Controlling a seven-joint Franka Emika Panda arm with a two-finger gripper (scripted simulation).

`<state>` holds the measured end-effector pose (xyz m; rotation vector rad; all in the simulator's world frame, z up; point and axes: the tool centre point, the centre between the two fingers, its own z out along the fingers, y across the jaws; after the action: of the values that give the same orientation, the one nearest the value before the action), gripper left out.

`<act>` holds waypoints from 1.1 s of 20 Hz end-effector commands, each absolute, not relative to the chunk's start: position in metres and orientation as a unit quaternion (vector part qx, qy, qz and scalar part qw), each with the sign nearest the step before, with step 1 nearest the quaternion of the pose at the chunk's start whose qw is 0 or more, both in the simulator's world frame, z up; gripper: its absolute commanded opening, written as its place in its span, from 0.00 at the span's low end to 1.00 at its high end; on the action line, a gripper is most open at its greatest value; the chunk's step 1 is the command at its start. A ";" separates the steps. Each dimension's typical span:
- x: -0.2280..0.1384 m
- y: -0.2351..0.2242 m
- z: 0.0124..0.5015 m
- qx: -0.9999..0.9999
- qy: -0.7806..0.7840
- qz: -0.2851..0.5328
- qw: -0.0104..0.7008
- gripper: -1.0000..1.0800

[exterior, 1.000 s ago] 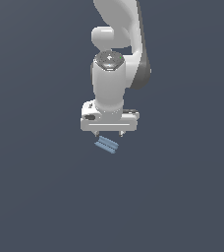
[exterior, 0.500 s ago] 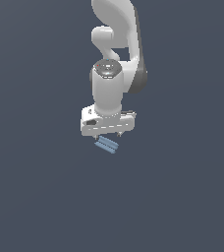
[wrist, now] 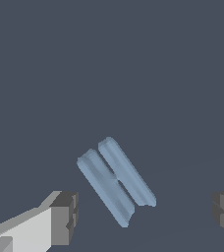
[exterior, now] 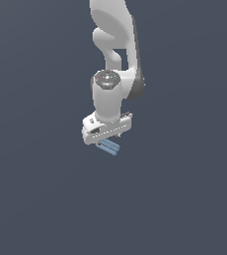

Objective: Pick up the object and move it to a goal position.

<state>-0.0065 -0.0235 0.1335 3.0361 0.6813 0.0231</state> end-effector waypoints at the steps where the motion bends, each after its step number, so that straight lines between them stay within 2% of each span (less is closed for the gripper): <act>1: -0.010 -0.025 0.125 0.967 0.253 0.006 0.014 0.96; 22: -0.035 -0.029 0.071 0.877 0.481 0.000 0.002 0.96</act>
<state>-0.0341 -0.0288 0.0737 2.7681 1.4739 -0.0017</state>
